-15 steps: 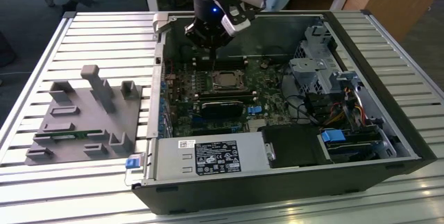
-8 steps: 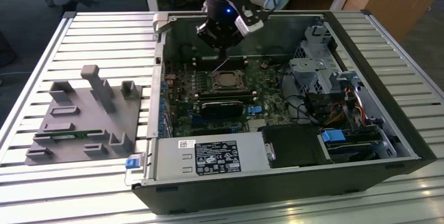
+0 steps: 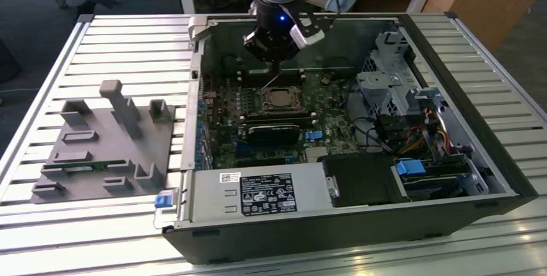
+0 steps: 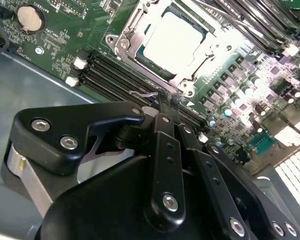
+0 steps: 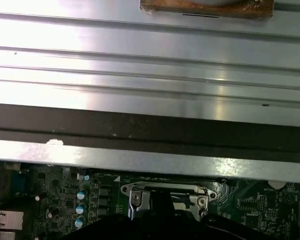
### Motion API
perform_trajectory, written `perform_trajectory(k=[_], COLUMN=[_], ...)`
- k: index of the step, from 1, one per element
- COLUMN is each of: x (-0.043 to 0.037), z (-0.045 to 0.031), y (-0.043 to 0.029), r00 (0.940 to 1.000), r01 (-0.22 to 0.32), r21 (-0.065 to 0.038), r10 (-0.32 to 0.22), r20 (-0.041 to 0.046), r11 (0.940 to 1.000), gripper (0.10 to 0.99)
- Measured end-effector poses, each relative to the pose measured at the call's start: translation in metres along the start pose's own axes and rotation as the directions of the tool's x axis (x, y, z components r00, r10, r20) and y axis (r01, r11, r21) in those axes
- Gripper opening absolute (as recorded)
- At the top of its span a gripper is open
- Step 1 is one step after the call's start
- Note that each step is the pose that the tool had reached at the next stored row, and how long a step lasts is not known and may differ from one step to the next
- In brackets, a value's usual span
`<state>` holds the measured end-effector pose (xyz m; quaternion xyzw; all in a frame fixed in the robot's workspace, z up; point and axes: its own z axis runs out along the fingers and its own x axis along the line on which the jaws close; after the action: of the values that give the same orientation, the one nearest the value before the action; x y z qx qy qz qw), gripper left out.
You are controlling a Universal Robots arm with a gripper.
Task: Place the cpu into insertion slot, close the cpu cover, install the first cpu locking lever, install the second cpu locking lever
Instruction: 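Install the first cpu locking lever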
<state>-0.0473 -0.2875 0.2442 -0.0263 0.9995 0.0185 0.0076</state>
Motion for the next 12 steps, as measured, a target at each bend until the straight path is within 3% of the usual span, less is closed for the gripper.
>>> perform_trajectory(k=[12], x=[-0.0045], z=[0.0083], y=[0.0053], r00=[1.0], r01=[-0.005], r21=[0.002], r10=[0.005], r20=[0.0001], r11=[1.0], gripper=[0.106])
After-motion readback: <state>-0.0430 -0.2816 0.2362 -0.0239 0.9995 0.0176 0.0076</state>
